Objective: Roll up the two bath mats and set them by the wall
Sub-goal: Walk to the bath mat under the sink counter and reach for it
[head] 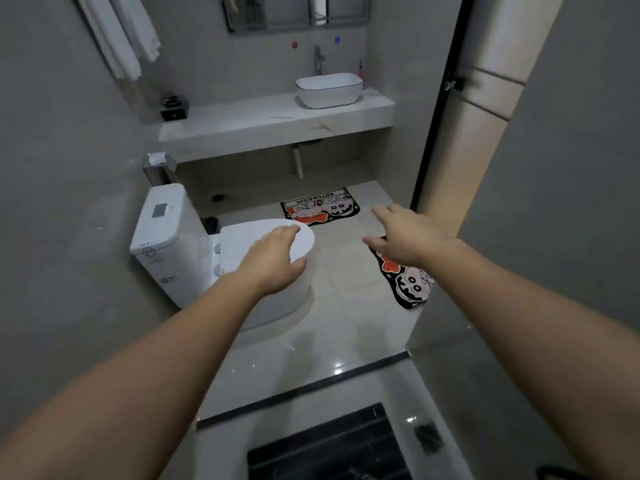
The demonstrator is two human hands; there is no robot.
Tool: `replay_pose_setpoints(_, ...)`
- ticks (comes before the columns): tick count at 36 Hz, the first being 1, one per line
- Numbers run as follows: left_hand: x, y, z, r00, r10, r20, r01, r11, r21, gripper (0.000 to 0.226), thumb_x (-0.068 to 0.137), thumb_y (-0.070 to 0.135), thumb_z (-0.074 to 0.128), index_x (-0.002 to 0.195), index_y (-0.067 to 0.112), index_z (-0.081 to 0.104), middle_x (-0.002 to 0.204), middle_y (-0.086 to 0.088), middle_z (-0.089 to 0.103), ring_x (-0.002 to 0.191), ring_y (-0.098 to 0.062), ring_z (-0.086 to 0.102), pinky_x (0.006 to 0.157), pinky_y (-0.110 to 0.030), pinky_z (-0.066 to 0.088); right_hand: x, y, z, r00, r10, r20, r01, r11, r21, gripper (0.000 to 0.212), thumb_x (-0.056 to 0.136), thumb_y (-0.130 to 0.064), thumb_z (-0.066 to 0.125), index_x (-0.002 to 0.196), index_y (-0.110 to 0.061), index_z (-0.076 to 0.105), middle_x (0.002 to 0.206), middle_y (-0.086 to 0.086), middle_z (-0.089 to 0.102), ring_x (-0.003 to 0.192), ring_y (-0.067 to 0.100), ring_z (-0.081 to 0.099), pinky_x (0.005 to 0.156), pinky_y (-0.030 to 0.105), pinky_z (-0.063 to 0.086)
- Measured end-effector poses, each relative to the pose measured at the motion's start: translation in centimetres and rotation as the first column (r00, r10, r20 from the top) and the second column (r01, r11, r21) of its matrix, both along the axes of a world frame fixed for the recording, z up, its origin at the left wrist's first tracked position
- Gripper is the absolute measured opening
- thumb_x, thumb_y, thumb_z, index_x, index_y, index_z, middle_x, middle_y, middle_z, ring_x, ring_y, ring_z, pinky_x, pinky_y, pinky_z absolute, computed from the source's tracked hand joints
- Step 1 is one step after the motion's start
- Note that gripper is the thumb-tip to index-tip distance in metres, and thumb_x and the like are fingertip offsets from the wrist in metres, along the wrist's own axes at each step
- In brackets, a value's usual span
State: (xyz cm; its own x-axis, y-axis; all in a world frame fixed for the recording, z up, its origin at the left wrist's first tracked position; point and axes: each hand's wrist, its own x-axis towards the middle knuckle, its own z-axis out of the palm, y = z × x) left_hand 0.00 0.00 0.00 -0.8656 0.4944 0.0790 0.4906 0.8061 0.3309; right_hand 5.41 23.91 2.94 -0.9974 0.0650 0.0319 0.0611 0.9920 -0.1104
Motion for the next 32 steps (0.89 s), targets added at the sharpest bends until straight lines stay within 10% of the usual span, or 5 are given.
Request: replay_pose_setpoints(32, -20.5, 6.9, -5.9, 0.995, -0.039, 0.089, 0.036, 0.999, 0.035, 0.063, 0.088, 0.033, 0.054, 0.143, 0.017, 0.03, 0.149, -0.005, 0.035, 0.134, -0.024, 0.034, 0.109, -0.04, 0.028, -18.4, 6.2, -4.5, 0.988, 0.009, 0.153, -0.017, 0.999, 0.05, 0.058, 0.091, -0.049, 0.046, 0.135, -0.013, 0.036, 0.132, 0.013, 0.047, 0.113, 0.034, 0.051, 0.093, 0.043, 0.044)
